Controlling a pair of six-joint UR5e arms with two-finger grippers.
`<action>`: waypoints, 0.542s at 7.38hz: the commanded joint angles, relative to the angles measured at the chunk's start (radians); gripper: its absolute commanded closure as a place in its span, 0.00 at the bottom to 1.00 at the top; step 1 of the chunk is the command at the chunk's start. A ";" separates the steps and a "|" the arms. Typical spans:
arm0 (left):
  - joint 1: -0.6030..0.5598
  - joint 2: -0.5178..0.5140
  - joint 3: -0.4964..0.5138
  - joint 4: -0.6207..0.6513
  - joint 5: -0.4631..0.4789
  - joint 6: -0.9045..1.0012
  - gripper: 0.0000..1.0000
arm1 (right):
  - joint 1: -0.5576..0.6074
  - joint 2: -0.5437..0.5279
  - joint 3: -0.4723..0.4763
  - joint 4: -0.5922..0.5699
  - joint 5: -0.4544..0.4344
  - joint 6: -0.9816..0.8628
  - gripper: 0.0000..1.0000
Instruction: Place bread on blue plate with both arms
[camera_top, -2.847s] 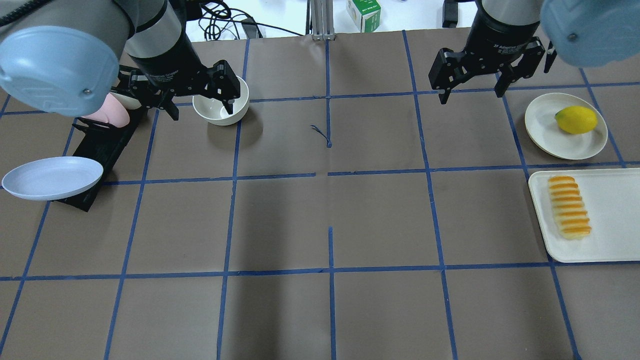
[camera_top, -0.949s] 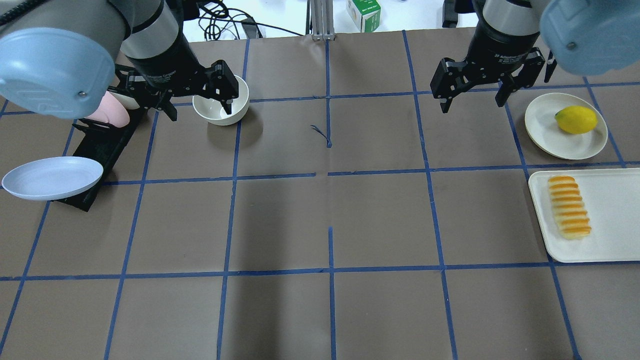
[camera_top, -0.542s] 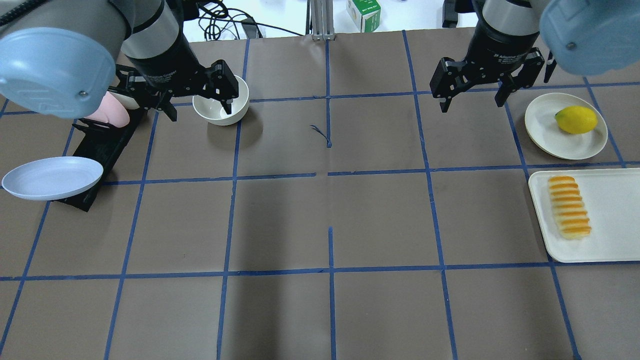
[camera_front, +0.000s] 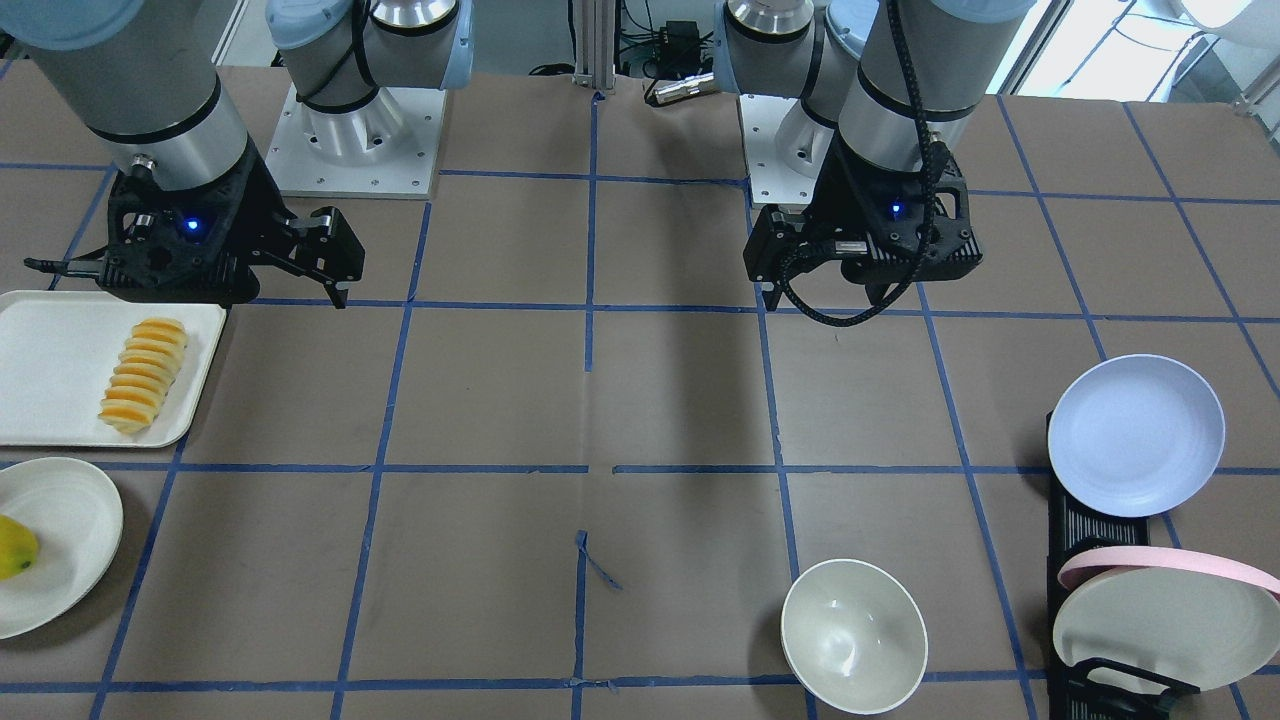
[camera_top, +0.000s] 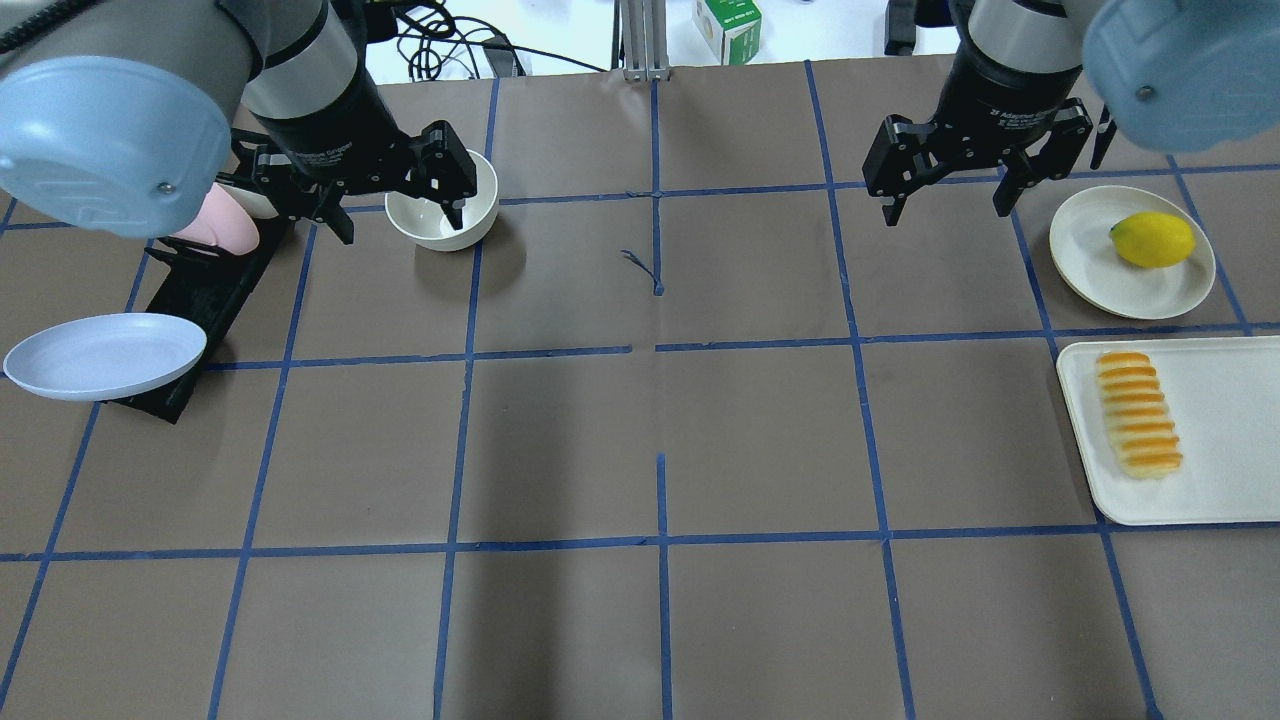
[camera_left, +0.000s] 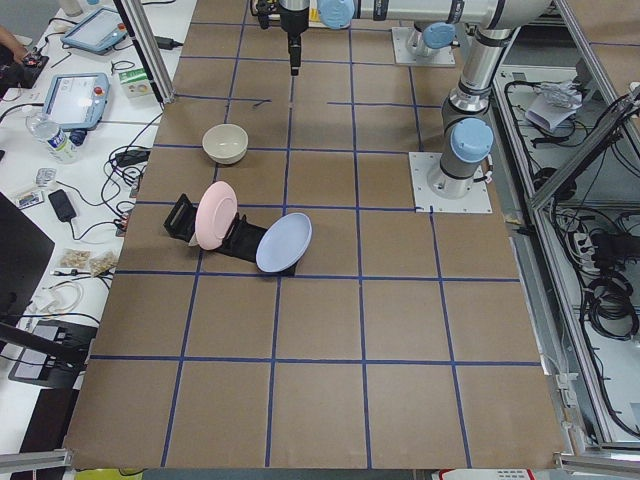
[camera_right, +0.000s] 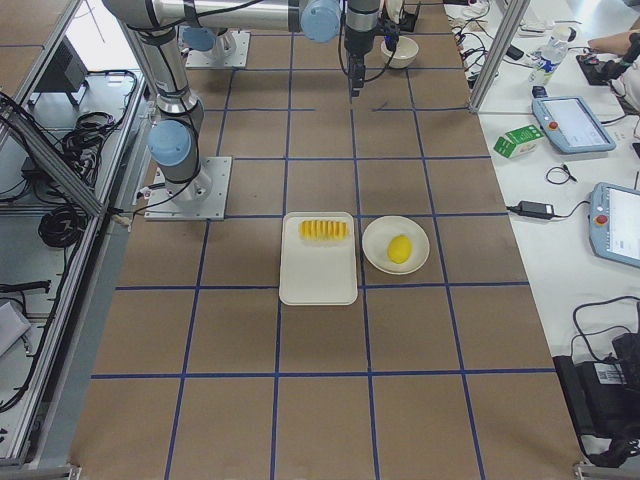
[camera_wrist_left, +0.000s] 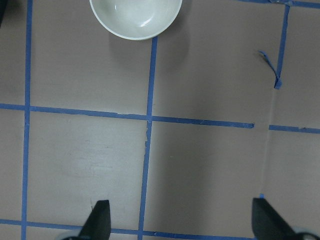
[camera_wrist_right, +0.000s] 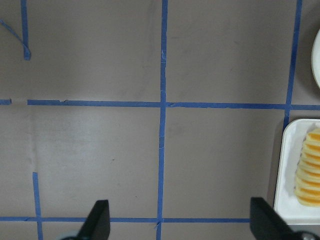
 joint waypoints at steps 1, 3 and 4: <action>-0.001 0.002 -0.001 0.001 0.000 0.000 0.00 | -0.001 0.000 0.002 0.002 -0.001 0.013 0.00; 0.010 0.005 -0.012 -0.001 0.001 0.008 0.00 | 0.002 -0.002 0.003 0.005 -0.001 0.013 0.00; 0.010 0.007 -0.017 -0.001 0.001 0.009 0.00 | 0.002 -0.002 0.003 0.005 -0.001 0.013 0.00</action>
